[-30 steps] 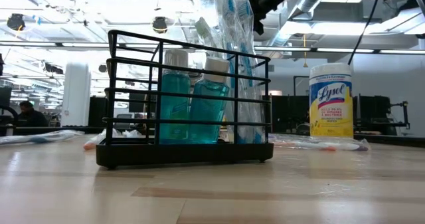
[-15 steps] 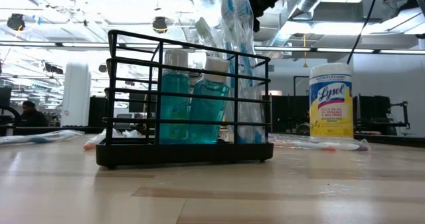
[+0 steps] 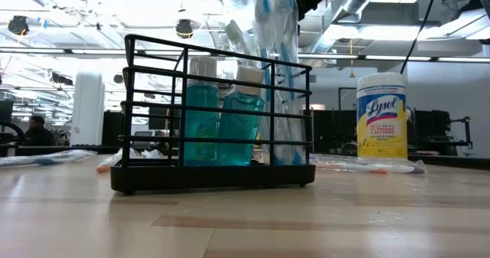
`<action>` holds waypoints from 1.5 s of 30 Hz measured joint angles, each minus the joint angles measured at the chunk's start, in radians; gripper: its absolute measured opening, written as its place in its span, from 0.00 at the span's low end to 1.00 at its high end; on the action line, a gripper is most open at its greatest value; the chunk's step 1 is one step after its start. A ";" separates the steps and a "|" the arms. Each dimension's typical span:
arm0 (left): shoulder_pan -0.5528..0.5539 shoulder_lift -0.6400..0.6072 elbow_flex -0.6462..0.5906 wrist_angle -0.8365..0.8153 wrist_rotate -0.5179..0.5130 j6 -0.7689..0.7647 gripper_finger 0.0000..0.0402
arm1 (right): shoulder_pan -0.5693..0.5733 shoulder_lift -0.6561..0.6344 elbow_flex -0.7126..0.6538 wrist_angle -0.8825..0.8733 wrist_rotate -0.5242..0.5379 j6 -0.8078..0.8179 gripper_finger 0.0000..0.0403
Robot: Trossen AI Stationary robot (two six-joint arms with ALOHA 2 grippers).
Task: Pick & Place toothbrushing station
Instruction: Put the green toothbrush into the mesh organizer
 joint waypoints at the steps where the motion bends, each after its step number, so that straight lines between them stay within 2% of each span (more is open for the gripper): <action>1: -0.002 0.006 0.000 0.004 -0.005 -0.002 0.01 | 0.000 0.000 0.000 -0.002 0.000 0.000 0.52; 7: -0.004 0.027 -0.012 0.011 -0.080 -0.006 0.01 | 0.000 0.000 0.000 -0.013 0.000 0.000 0.52; 21: -0.009 0.026 -0.147 0.125 -0.145 -0.100 0.01 | 0.002 0.000 0.000 -0.047 -0.002 0.003 0.52; 29: -0.009 0.026 -0.188 0.136 -0.156 -0.096 0.01 | 0.004 0.000 0.000 -0.046 -0.002 0.003 0.52; 45: -0.010 0.036 -0.356 0.291 -0.144 -0.098 0.01 | 0.026 0.000 0.000 -0.020 -0.002 0.003 0.52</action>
